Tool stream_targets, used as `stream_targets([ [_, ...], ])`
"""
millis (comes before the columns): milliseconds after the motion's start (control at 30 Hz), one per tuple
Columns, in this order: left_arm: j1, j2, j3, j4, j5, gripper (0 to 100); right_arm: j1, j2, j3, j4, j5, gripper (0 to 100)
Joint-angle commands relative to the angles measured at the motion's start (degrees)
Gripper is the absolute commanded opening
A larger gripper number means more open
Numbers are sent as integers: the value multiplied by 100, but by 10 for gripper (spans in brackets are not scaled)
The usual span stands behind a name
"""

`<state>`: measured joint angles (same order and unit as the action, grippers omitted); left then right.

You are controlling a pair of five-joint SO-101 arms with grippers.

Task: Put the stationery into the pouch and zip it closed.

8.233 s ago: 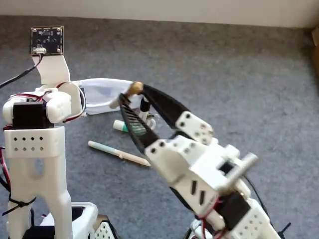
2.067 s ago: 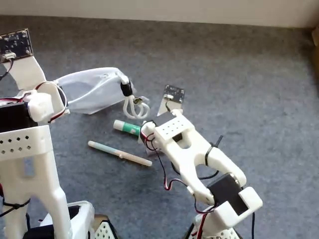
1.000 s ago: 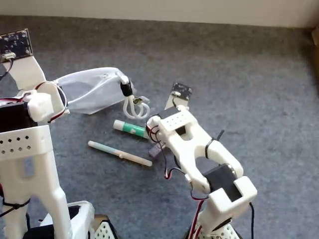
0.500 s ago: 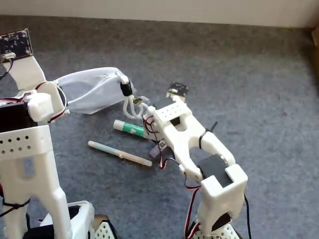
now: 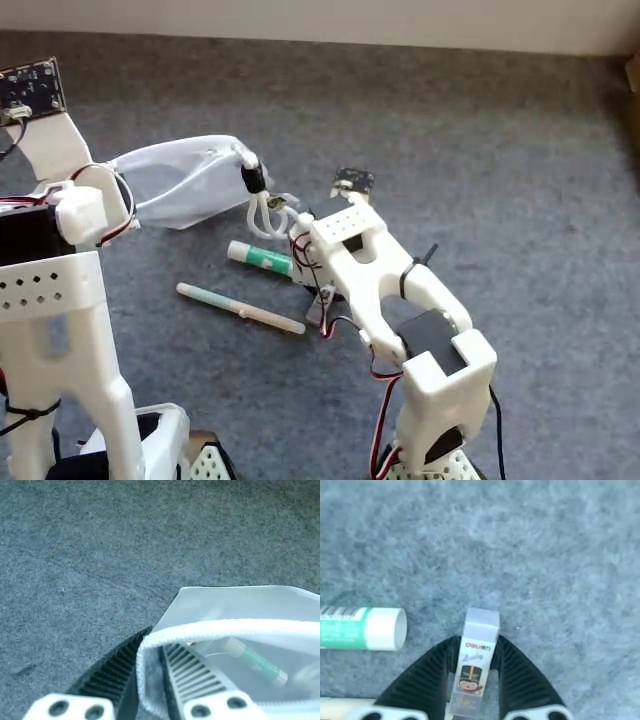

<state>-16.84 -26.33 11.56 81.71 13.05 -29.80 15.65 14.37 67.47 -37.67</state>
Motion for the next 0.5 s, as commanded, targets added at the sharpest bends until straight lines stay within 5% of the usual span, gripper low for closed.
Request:
stream_targets([
  [0, -66, 4, 101, -44, 26, 7, 40, -505, -224, 57, 114, 5],
  [467, -57, 4, 101, -44, 26, 7, 40, -1859, 233, 40, 123, 5],
])
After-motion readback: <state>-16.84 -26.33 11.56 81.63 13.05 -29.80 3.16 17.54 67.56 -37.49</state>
